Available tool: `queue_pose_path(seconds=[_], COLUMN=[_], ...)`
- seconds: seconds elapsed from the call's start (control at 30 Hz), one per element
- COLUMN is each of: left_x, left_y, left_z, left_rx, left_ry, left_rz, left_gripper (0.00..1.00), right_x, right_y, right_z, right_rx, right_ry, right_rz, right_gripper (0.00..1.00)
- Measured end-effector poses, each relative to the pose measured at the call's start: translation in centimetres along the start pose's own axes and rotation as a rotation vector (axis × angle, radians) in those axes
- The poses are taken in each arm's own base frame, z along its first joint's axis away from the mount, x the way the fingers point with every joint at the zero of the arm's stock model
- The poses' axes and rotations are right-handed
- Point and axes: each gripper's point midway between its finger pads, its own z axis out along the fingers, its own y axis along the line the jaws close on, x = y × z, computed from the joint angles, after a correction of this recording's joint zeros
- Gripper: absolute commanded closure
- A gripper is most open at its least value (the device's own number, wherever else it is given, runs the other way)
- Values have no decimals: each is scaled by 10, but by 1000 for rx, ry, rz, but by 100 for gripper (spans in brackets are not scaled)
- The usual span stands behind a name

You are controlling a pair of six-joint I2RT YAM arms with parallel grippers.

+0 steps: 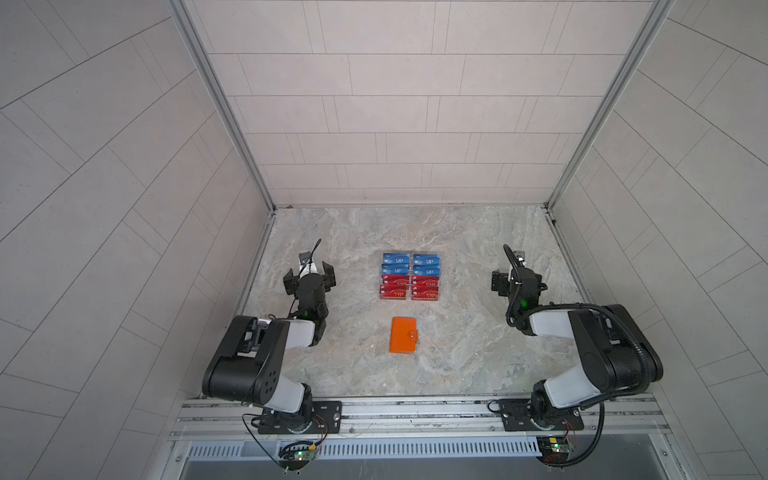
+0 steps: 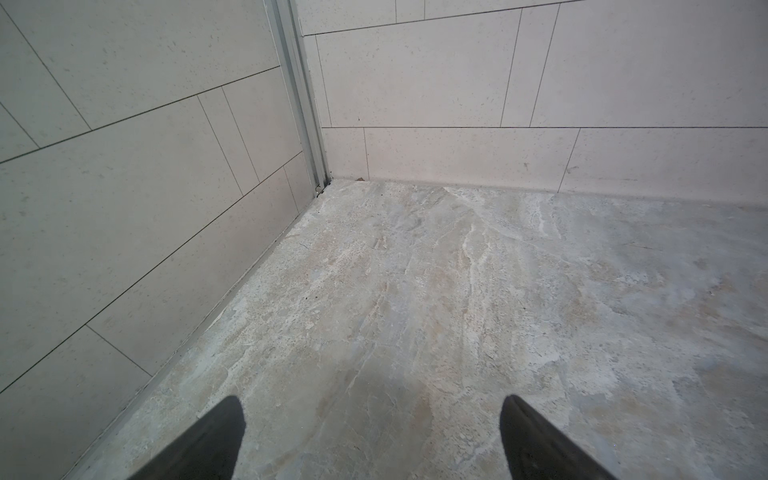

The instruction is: Put the credit cards into the card holder

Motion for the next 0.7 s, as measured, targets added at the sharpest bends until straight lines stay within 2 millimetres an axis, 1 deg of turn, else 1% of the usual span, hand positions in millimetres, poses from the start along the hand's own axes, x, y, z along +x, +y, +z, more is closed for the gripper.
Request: queue_pose_path(seconds=[0.5,0.7], left_x=[0,-1], left_y=[0,3], left_z=[0,-1], left_rx=[1,-10], left_ry=[0,-2], left_rz=[0,-4], left_gripper=[0,0], right_x=[0,0], right_y=[0,0], right_z=[0,0], right_rx=[0,1], right_ry=[1,2], right_rz=[0,-1], right_gripper=[0,0])
